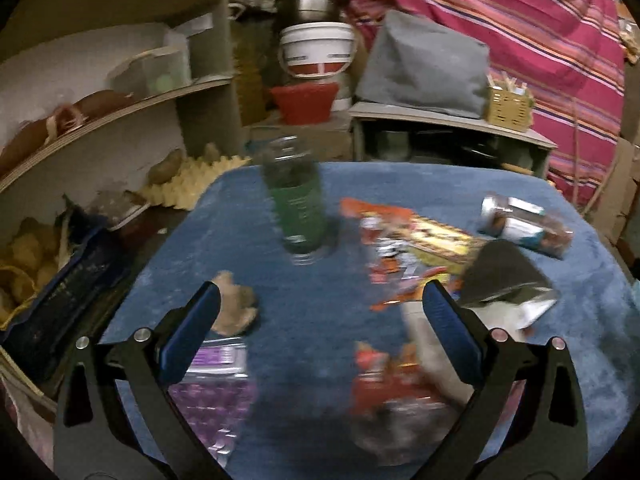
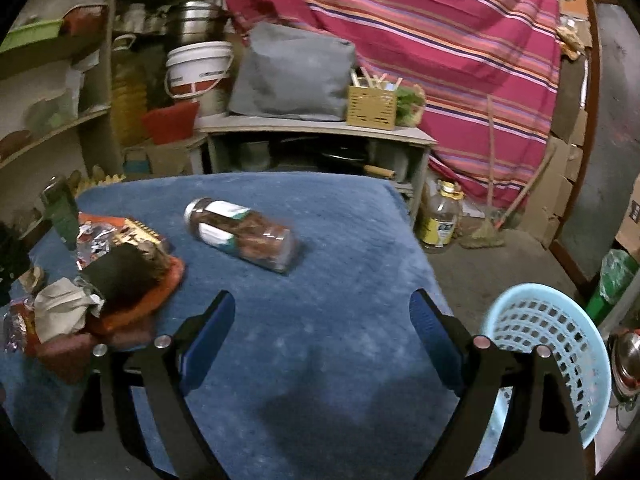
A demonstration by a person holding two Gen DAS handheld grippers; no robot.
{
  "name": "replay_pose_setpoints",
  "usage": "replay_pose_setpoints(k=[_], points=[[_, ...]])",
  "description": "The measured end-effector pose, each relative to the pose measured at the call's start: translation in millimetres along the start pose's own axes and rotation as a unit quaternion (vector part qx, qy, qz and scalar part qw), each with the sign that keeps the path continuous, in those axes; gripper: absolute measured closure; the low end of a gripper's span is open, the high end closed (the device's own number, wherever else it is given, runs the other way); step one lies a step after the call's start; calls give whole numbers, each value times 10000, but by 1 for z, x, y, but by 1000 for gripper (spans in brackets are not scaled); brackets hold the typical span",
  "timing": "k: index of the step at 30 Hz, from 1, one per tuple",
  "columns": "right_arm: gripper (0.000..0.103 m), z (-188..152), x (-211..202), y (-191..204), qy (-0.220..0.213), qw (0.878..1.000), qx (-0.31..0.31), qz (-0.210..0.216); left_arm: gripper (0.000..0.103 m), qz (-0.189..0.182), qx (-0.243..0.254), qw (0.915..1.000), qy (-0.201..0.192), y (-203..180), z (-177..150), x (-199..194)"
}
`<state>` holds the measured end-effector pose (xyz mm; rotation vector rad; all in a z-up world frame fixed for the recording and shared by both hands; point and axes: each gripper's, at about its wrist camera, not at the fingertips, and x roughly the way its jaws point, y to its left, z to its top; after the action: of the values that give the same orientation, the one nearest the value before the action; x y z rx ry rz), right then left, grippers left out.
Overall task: Collect trash
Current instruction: 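Grasp the crumpled brown paper with the left tool while the right tool returns to the table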
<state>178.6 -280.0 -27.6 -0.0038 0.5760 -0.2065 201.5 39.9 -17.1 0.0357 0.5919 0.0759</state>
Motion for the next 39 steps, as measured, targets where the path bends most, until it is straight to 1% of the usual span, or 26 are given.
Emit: replay_pose_setpoints(k=[5,8,11,14,16,20,23,25,26,27,28,29,32,36,39], points=[[15,3,8,23,59,10000,-45,27,5,84,-249,9996,125,35,-1,11],[9,3,12,29,67,10000,11,25,5,120,-405,9988,234,58,-5,18],[9,3,14,34,61,10000,0,-18,5,125,-513,9977,422,77,-9,30],[9,3,19,35,119,9999,-53,-67,5,118,-492,9969,599,86,-13,41],[9,4,21,32,152,9998,15,-83,5,28,-501,9964,685,89,-15,47],[9,7,28,31,229,9994,265,45,5,8,-419,9955,850,88,-12,60],[9,8,34,37,305,9989,336,111,6,-83,-336,9950,941,87,-8,74],[9,9,35,43,292,9990,289,155,18,-182,-352,9929,1121,86,-11,86],[9,9,35,47,265,9992,234,158,31,-234,-346,9916,1226,85,-13,91],[9,9,34,50,243,9994,192,158,50,-266,-334,9907,1295,85,-14,93],[9,10,33,53,223,9995,144,160,59,-282,-329,9900,1344,85,-15,96],[9,9,32,57,210,9996,106,172,60,-295,-341,9897,1357,85,-15,96],[9,10,32,64,220,9994,111,245,60,-241,-360,9925,1140,88,-12,87],[9,8,30,73,192,9993,41,314,60,-103,-260,9967,760,87,-8,60],[9,8,29,83,192,9991,-24,376,60,-27,-183,9979,618,82,-8,45]])
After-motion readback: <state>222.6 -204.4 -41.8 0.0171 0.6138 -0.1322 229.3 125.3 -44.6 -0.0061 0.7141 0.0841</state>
